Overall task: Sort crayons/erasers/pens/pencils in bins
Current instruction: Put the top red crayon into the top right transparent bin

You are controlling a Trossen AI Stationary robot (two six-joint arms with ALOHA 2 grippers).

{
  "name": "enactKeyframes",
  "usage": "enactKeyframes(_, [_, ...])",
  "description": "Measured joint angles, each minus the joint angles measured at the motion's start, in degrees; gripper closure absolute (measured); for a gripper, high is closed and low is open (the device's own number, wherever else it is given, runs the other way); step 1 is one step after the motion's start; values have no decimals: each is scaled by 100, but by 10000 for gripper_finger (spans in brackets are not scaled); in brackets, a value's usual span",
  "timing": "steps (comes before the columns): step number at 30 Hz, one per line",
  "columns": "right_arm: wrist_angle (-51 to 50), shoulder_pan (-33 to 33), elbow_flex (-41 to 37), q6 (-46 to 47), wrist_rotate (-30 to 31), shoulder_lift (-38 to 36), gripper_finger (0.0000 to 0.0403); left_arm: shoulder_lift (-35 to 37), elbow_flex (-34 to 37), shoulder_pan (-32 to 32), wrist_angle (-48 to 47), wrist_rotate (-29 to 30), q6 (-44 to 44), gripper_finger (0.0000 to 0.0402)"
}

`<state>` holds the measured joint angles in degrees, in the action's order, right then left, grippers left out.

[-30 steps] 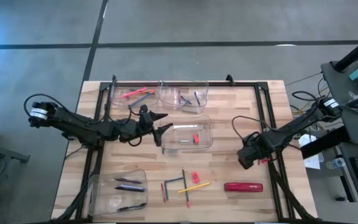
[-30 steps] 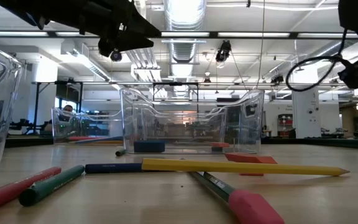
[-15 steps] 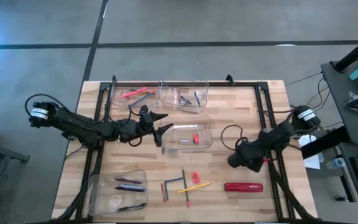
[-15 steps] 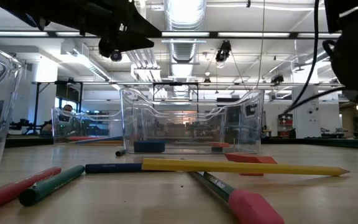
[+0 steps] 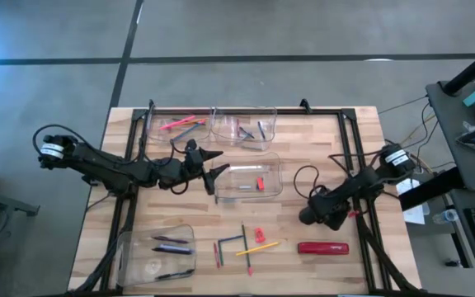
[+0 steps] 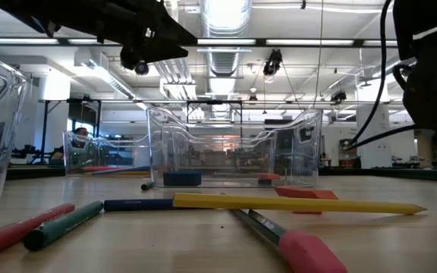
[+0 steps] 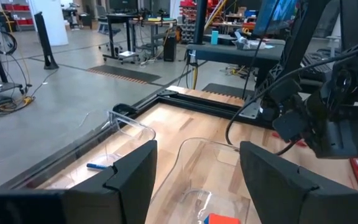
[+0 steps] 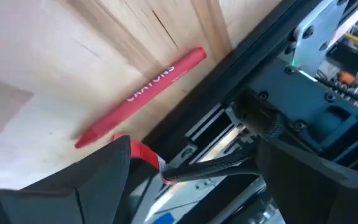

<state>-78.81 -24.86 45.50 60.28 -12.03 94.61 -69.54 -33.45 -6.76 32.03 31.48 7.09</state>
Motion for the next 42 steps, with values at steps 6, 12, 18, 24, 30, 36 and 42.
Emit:
enactKeyframes(6, [247, 0, -68, 484, -156, 231, 75, 0, 0, 0, 2, -7, 0, 188])
enactKeyframes(12, [314, 0, -63, 570, -219, 400, 75, 0, 4, -4, 0, -42, 0, 188])
enactKeyframes(18, [445, 0, 89, 777, -12, 112, 75, 0, 4, -4, -3, -42, 0, 188])
enactKeyframes(24, [367, 2, 373, 1161, 492, -367, 75, 0, 4, 0, 0, -37, 4, 188])
enactKeyframes(30, [323, 0, 620, 1308, 911, -840, 75, 0, 4, 0, 0, -35, 7, 188])
enactKeyframes(36, [397, -116, 501, 174, 857, -1128, 75, 0, 7, 0, 0, -37, 4, 188])
enactKeyframes(42, [956, -248, 282, -690, 549, -1071, 75, 0, 7, 0, 0, -38, 4, 188])
